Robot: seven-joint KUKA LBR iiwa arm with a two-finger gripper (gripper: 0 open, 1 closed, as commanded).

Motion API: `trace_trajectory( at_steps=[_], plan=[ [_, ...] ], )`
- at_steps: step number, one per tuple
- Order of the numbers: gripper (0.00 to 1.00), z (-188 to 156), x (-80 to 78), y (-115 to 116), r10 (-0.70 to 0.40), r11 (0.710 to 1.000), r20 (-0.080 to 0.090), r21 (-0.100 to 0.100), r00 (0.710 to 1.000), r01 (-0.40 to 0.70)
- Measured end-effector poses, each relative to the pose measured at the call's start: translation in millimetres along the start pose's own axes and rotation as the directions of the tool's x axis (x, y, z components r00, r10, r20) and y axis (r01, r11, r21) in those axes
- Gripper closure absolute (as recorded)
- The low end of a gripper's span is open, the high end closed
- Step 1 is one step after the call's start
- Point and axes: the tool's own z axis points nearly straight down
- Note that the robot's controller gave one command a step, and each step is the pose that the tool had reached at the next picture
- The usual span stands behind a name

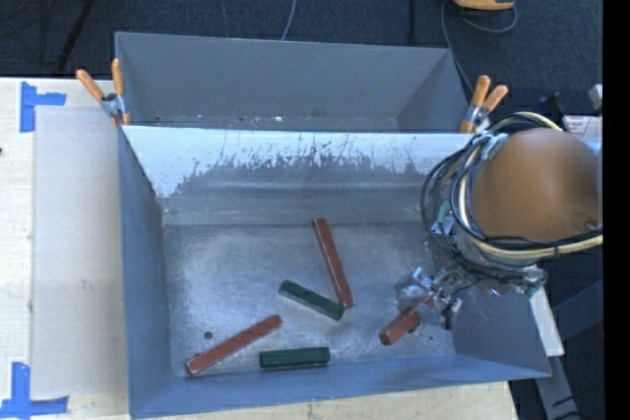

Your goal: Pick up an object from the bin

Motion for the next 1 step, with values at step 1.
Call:
trace_trajectory(
  at_steps=[1],
  plan=[
    [1.00, -24.8, -1.4, -0.1, 0.004, 1.000, -0.001, -0.002, 1.000, -0.004]
  ],
)
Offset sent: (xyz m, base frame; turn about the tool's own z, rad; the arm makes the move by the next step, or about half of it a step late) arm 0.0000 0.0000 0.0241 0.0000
